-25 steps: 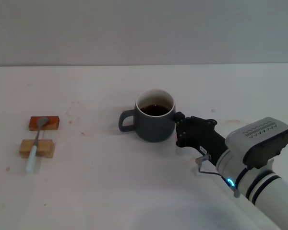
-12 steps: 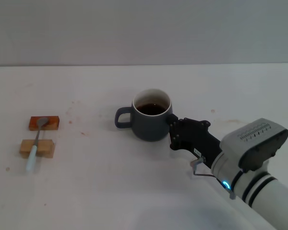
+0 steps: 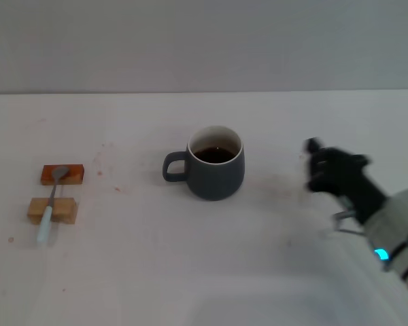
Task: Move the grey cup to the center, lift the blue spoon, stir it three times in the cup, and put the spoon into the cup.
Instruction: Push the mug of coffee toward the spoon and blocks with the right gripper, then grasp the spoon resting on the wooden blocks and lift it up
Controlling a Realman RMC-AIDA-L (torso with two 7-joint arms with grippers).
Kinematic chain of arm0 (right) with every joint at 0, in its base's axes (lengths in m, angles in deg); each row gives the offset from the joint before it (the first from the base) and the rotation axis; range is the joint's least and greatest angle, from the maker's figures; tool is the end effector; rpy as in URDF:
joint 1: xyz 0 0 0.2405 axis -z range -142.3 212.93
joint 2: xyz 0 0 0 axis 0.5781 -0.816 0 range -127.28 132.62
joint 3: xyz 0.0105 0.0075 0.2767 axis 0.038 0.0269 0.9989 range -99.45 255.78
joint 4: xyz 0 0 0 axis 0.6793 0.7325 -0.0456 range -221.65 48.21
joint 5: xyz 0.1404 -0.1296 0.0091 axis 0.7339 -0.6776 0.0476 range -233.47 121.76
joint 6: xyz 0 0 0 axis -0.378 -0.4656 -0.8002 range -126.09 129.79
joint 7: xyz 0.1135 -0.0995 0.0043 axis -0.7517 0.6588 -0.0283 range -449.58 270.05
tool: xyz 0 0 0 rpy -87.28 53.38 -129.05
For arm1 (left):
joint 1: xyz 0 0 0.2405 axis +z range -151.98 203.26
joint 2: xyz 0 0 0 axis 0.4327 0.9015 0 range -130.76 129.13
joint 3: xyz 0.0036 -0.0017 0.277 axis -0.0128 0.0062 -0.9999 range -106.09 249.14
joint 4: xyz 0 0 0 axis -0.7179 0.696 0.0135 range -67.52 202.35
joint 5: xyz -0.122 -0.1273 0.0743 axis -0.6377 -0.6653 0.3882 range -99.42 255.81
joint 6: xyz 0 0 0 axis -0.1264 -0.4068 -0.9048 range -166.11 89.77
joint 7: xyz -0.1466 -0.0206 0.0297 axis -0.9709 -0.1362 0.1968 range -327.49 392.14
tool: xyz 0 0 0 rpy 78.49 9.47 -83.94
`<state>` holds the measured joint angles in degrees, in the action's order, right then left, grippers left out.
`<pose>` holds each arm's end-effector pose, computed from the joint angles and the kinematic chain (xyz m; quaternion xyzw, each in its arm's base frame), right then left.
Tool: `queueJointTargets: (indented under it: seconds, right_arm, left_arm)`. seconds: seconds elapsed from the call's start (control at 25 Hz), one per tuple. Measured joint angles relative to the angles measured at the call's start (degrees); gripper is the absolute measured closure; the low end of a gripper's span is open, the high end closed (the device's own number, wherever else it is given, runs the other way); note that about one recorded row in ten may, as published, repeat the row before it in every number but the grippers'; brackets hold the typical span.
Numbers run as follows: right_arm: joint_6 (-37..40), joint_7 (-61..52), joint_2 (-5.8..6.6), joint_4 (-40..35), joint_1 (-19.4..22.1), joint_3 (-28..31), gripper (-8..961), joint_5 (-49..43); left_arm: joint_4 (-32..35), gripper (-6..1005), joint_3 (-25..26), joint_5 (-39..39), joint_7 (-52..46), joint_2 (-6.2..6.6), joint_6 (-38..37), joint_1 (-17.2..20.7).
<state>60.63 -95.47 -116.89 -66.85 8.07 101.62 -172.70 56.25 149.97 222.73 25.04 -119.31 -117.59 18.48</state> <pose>0.2810 0.3292 -0.0884 -0.7798 0.2509 0.3025 0.4873 -0.4115 0.2280 0.0628 -0.5218 -0.2460 -0.2728 0.7699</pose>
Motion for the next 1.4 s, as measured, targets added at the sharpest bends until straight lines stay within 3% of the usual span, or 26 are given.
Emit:
queueJointTargets:
  seconds: [0.16,0.32,0.4,0.56,1.0,1.4]
  right_arm:
    - [4.89,0.0,0.22,-3.88,3.39,7.81,955,0.09]
    - [6.52,0.0,0.28,-6.57,4.57,11.8,955,0.1]
    - [7.32,0.0,0.29,-8.09,5.07,14.0,955,0.12]
    - [8.79,0.0,0.31,-10.81,5.88,18.98,955,0.14]
    - [8.28,0.0,0.39,-13.53,5.38,21.74,955,0.47]
    - [8.66,0.0,0.51,-15.13,5.17,24.73,955,0.66]
  left_arm:
    - [-0.28,187,-2.82,0.4,-0.02,-0.13,-0.1,0.6]
    - [-0.64,187,-7.73,0.46,-0.11,-0.21,-0.58,1.22]
    - [-0.64,187,-7.73,0.46,-0.11,-0.21,-0.58,1.22]
    - [-0.69,187,-14.41,0.45,-0.41,-0.35,-1.44,2.16]
    - [-3.02,187,-26.57,0.12,-0.77,-0.4,-4.58,5.99]
    - [-3.04,188,-29.44,0.37,-0.89,-0.42,-0.91,6.18]
